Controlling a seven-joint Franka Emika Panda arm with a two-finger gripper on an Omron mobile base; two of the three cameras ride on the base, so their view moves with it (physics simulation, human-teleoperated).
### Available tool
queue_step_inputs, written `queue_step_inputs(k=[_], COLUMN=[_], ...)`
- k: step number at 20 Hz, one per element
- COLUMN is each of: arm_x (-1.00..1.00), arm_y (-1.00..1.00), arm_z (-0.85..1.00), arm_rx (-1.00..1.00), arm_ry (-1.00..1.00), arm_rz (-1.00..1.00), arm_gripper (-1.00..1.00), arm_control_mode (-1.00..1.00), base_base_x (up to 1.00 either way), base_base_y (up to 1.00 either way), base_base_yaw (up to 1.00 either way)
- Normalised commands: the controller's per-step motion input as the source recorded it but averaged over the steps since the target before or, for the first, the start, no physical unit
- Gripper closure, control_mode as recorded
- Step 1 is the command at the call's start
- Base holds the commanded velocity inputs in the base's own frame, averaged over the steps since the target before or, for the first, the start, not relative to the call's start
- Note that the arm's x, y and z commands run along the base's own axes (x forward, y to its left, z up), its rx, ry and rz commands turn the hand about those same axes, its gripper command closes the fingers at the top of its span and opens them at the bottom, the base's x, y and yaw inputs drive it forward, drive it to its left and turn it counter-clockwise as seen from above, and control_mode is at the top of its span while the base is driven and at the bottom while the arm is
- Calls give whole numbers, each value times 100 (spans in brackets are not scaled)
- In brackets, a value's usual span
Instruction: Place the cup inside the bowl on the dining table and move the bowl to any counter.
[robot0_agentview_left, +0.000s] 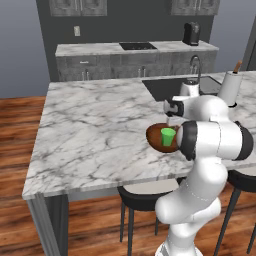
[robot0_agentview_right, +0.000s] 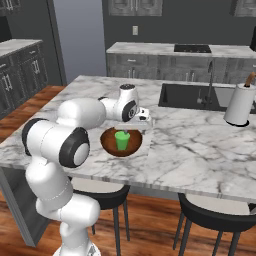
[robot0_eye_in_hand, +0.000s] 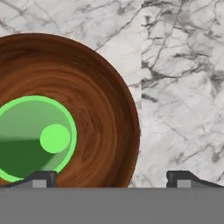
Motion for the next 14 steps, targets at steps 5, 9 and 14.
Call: queue_step_inputs(k=[5, 9, 14], arm_x=[0, 0, 0], arm_y=[-43, -35, -37], arm_z=[4, 0, 0], arm_rx=[4, 16, 28], arm_ry=[0, 0, 0], arm_rz=[-22, -19, -16], arm_gripper=[-100, -100, -100], arm_control_mode=[-100, -100, -100], base_base_x=[0, 0, 0], base_base_y=[0, 0, 0], base_base_yaw=[0, 0, 0])
